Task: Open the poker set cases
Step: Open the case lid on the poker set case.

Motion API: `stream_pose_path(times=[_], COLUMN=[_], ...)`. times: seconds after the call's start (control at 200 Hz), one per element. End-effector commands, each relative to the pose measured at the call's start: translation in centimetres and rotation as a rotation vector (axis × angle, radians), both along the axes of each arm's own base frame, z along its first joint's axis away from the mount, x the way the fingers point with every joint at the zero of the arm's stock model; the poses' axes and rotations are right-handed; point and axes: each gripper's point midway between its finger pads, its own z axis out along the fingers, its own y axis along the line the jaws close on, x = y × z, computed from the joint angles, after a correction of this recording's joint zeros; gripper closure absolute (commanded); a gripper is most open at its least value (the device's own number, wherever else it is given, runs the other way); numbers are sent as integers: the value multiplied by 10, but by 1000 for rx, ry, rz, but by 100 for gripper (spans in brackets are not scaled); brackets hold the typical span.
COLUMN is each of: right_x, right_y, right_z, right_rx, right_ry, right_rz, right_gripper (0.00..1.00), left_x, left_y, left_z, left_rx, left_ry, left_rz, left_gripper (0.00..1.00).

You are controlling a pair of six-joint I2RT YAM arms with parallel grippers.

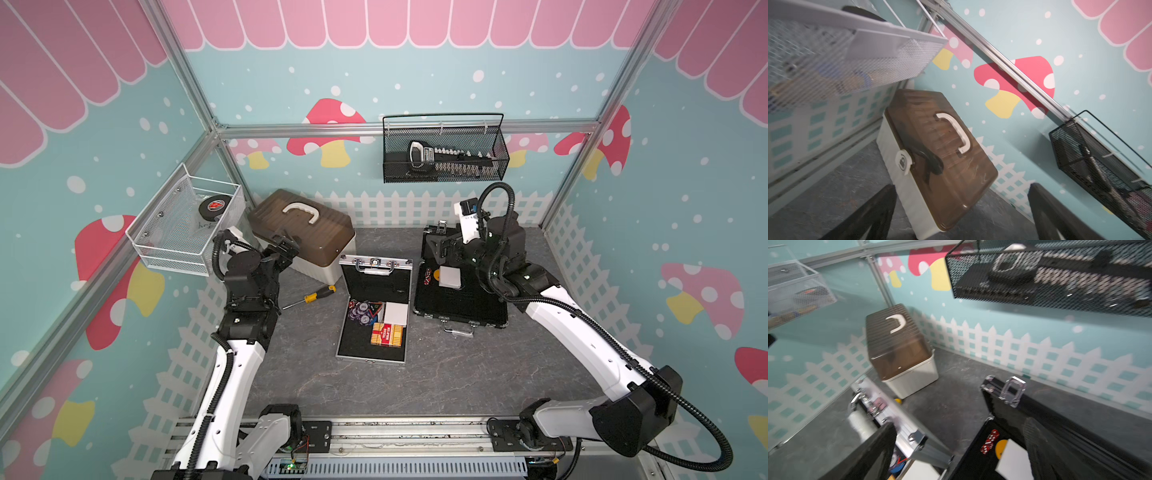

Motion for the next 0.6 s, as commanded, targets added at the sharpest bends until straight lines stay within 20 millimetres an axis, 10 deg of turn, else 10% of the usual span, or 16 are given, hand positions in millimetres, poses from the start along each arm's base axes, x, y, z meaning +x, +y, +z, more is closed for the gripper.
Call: stream_pose_path(times=[0.0, 0.595], right_x=[-14, 7], right_y=[18, 6], right_z=[14, 0], right_rx=[58, 26], right_ry=[26, 67], right_rz=[98, 10], right_gripper=[44, 34], left_x=[-9, 6], left_y=[-38, -14], left_z=[19, 17], left_rx=[-121, -99], left_ry=[-3, -32], left_rz=[-154, -83], left_gripper=[7, 1])
